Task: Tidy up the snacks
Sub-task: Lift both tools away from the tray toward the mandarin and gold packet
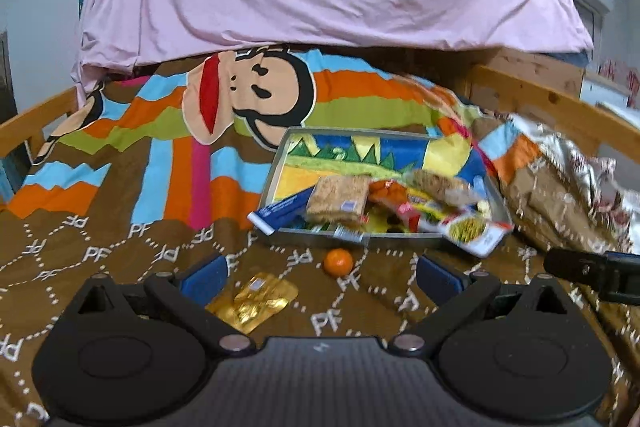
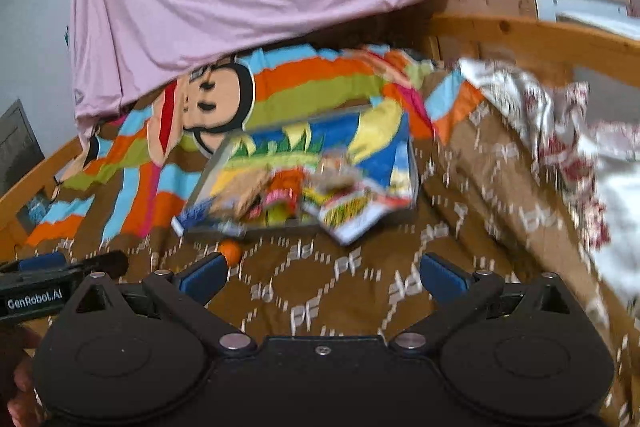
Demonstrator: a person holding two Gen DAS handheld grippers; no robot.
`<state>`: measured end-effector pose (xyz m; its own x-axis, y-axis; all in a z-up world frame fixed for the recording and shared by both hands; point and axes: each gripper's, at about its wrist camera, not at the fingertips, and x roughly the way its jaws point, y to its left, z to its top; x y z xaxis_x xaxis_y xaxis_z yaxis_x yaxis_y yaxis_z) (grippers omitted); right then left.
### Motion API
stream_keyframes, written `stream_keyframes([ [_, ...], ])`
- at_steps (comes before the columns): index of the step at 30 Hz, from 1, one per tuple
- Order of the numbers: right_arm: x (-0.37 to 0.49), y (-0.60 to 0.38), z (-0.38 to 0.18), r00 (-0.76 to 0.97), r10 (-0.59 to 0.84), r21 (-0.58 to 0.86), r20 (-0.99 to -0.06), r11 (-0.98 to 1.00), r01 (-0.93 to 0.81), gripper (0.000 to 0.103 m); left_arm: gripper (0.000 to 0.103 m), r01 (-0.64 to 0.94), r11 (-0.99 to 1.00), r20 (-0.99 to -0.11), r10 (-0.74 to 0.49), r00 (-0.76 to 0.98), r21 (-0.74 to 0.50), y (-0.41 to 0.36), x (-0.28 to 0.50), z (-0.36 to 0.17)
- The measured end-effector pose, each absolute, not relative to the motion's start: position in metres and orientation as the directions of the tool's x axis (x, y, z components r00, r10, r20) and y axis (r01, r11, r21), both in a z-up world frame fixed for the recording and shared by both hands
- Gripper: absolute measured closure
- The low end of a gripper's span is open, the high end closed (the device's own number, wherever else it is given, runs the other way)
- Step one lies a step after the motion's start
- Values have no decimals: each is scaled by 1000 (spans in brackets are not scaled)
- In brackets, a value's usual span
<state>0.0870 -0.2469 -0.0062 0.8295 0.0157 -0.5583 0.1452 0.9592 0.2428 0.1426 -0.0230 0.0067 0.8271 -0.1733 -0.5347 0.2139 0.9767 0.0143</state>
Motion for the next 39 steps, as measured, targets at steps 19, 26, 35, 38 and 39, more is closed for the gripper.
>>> stream_keyframes([
  [19, 82, -217, -33, 722, 47, 181, -691, 977, 110, 1, 1, 66, 991, -649, 26, 760, 117, 2, 123, -10],
  [26, 86, -211, -38, 695, 64, 171, -716, 981, 86, 1, 1, 41, 985, -670, 82, 738, 166, 1, 128, -16],
  [35, 89, -208, -40, 683, 72, 163, -727, 984, 70, 1, 1, 35, 981, -670, 103, 735, 189, 1, 130, -16],
  [38, 90, -207, -41, 678, 77, 164, -731, 984, 65, 1, 1, 29, 981, -670, 110, 734, 192, 3, 131, -15],
  [39, 91, -206, -42, 675, 80, 164, -733, 985, 62, 1, 1, 27, 981, -670, 111, 734, 192, 3, 131, -15],
])
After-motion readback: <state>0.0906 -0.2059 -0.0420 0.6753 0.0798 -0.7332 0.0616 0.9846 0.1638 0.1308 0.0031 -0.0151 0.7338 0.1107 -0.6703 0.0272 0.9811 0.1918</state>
